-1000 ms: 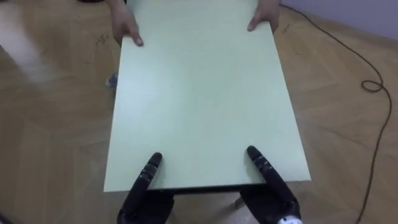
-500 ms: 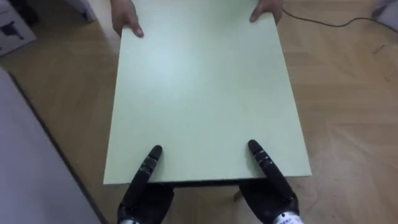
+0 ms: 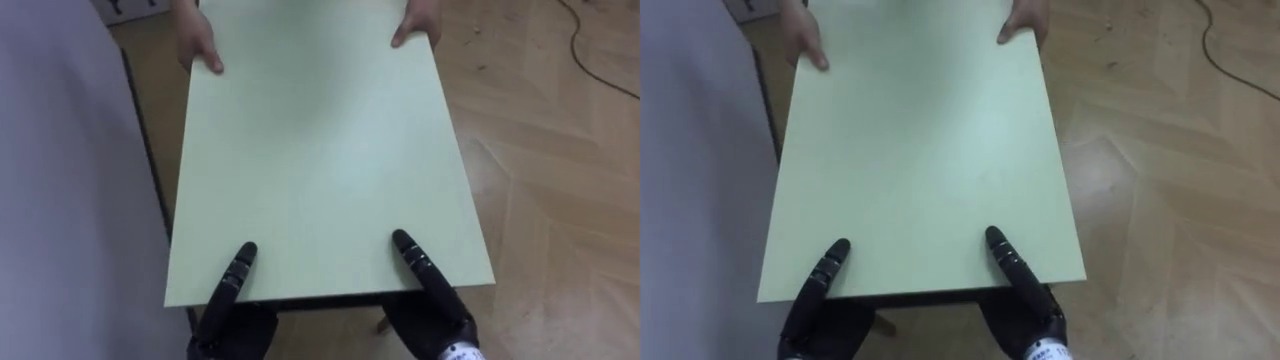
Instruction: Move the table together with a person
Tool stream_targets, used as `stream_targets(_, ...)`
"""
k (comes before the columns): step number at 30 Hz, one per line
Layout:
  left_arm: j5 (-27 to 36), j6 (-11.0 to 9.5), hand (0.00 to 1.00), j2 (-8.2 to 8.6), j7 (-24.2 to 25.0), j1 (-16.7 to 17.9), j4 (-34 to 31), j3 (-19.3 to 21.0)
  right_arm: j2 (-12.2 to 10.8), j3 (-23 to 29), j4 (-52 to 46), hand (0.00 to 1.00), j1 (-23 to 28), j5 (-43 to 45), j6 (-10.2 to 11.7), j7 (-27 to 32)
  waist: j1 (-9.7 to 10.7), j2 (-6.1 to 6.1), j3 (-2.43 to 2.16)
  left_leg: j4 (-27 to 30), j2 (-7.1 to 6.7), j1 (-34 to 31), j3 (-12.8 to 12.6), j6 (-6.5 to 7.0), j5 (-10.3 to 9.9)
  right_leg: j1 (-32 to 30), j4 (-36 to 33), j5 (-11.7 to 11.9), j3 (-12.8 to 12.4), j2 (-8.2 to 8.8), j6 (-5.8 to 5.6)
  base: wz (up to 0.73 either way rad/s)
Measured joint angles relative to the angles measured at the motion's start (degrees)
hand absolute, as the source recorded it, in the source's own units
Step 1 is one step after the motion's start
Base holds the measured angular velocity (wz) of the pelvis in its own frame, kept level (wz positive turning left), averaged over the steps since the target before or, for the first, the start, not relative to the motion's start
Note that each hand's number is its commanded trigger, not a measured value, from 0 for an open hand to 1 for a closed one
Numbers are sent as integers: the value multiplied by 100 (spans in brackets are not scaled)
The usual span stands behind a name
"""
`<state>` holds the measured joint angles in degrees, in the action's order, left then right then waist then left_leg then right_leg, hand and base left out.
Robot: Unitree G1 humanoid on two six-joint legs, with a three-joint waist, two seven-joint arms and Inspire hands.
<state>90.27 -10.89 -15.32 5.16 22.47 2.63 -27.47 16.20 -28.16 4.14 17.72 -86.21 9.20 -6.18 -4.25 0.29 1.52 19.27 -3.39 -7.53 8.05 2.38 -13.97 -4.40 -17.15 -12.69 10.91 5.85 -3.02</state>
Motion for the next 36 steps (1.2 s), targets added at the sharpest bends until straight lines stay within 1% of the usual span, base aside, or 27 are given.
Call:
stream_targets(3, -23, 0, 100, 1, 0, 2, -9, 38, -1, -74, 0, 100, -27, -5, 79, 0, -96, -4, -6, 8, -9, -20, 78, 0, 0, 77, 67, 0, 40, -10, 0, 27)
stream_targets(5, -59, -6, 100, -32, 0, 2, -21, 58, -4, -148, 1, 100, -20, -85, 130, -8, -66, -3, -8, 5, -33, -56, 160, -13, 8, 183, 154, 0, 113, -11, 0, 59)
stream_targets(7, -88, -4, 100, -60, 0, 1, -43, 88, -26, -188, 1, 100, -3, -105, 174, -21, -39, 10, -15, 7, -39, -93, 264, -15, 13, 217, 143, 0, 267, -6, 0, 60)
stream_targets(8, -89, -4, 100, -63, 0, -6, -43, 92, -33, -188, 2, 100, 35, -110, 175, -21, -21, 21, -22, 9, -35, -90, 469, -26, 21, 226, 54, -3, 439, 3, 2, 62)
stream_targets(9, -88, -4, 100, -78, -2, -6, -40, 88, -66, -188, 5, 100, 76, -124, 177, -21, 7, 56, -21, 13, -33, -60, 829, -40, 35, 94, -217, -48, 507, -1, 29, 65)
stream_targets(10, -88, -9, 100, -102, -2, -5, -38, 83, -95, -186, 8, 100, 101, -120, 177, -21, 28, 67, -31, 17, -30, -59, 1036, -47, 38, 20, -263, -132, 457, -56, 61, 63)
stream_targets(11, -88, -23, 100, -121, -2, -9, -39, 70, -154, -187, 12, 100, 100, -99, 175, -21, 50, 70, -33, 19, -41, -90, 1384, -84, 60, -149, 78, -127, 211, -298, 157, 69)
stream_targets(12, -77, -43, 100, -114, -2, -16, -30, 86, -176, -184, 18, 100, 84, -66, 175, -20, 110, 81, -31, 20, -69, -111, 1640, -115, 68, -391, 392, 198, -67, -476, 437, 79)
stream_targets(13, -56, -40, 100, -107, -23, -15, -15, 78, -163, -184, 40, 100, 98, -68, 184, -20, 168, 106, -41, 10, -80, -100, 1650, -168, 87, -410, 348, 296, -52, -493, 501, 90)
stream_targets(14, -41, -38, 100, -93, -39, -2, -8, 47, -144, -201, 45, 100, 105, -136, 169, -20, 222, 109, -48, -79, -4, -79, 1222, -267, 145, -259, 291, 317, 109, -430, 498, 84)
stream_targets(15, -42, -10, 100, -89, -70, -5, -7, 42, -90, -217, 61, 100, 92, -212, 158, -20, 241, 123, -42, -177, 146, -102, 337, -306, 184, -141, 334, 317, 176, -427, 499, 75)
stream_targets(16, -44, 2, 100, -78, -106, -14, -7, 42, -77, -228, 70, 100, 87, -248, 161, -20, 253, 128, -41, -228, 225, -103, -82, -281, 207, -92, 357, 315, 178, -437, 497, 70)
stream_targets(17, -51, 26, 100, -89, -124, -39, -7, 46, -71, -238, 72, 100, 91, -317, 168, -20, 286, 116, -42, -346, 319, -70, -626, -187, 268, -46, 363, 306, 158, -452, 484, 71)
stream_targets(18, -51, 47, 100, -96, -124, -73, -7, 53, -59, -220, 63, 100, 91, -314, 163, -24, 324, 112, -44, -399, 353, -78, -794, -161, 290, -53, 351, 298, 143, -467, 471, 63)
stream_targets(22, -51, 54, 100, -127, -133, -68, -7, 66, -39, -200, 59, 100, 87, -278, 114, -21, 227, 113, -48, -404, 326, -3, -765, -160, 291, -25, 328, 292, 121, -460, 462, 8)
stream_targets(23, -51, 51, 100, -99, -139, -64, 1, 71, -19, -201, 60, 100, 68, -274, 112, -14, 194, 155, -28, -488, 340, 92, -639, -144, 301, -153, -20, 257, 201, -475, 406, -14)
stream_targets(24, -50, 46, 100, -77, -141, -67, 34, 75, -5, -195, 65, 100, 51, -269, 94, 4, 183, 223, 8, -564, 395, 187, -403, -140, 299, -366, -312, 100, 173, -519, 332, -23)
stream_targets(25, -48, -17, 100, -97, -141, -61, 39, 69, -38, -197, 62, 100, 29, -176, 86, 27, 164, 262, 14, -589, 401, 212, -37, -142, 297, -679, -96, 123, 10, -598, 425, -23)
stream_targets(26, 38, -75, 100, -109, -147, -56, 42, 35, -49, -209, 43, 100, 14, -95, 100, 44, 160, 236, 0, -588, 331, 197, -11, -157, 267, -993, 461, 586, -5, -556, 550, -10)
stream_targets(27, 51, -87, 100, -104, -143, -57, 41, 33, -43, -213, -35, 100, 49, -48, 135, 57, 162, 217, 5, -587, 261, 234, -28, -167, 205, -1143, 541, 1124, 36, -465, 712, 13)
stream_targets(28, 85, -91, 100, 17, -199, -59, 97, -9, 50, -236, -80, 100, 88, -29, 174, 110, 220, 365, -36, -604, 330, 301, -239, -197, 137, -1135, 257, 1082, 137, -445, 673, 11)
stream_targets(29, 82, -93, 100, 58, -218, -59, 137, -11, 80, -275, -75, 100, 55, -76, 192, 181, 218, 360, -31, -662, 381, 383, -626, -229, 156, -1072, 231, 1082, 126, -446, 674, 10)
stream_targets(30, 79, -84, 100, 57, -222, -66, 153, -15, 100, -293, -70, 100, 50, -115, 192, 192, 228, 356, -30, -675, 402, 395, -747, -229, 156, -1037, 242, 1081, 120, -449, 673, 6)
stream_targets(31, 67, -67, 100, 65, -230, -103, 196, -25, 154, -333, -70, 100, 49, -177, 205, 193, 245, 347, -27, -737, 419, 427, -940, -228, 157, -1012, 232, 1074, 56, -448, 660, 19)
stream_targets(33, 10, -68, 100, 53, -230, -156, 207, -54, 178, -317, -82, 100, 57, -284, 219, 185, 266, 307, -29, -812, 354, 529, -1082, -206, 150, -1036, 112, 1012, 26, -394, 542, 6)
stream_targets(34, 10, -70, 100, 55, -230, -158, 219, -55, 182, -318, -82, 100, 57, -307, 208, 186, 260, 306, -29, -797, 328, 545, -1107, -204, 149, -1034, 83, 1004, 33, -397, 530, -19)
stream_targets(36, 18, -67, 100, 30, -230, -158, 241, -62, 180, -321, -81, 100, 58, -308, 191, 229, 259, 320, -21, -761, 221, 603, -1130, -202, 148, -976, 50, 990, 23, -271, 505, -14)
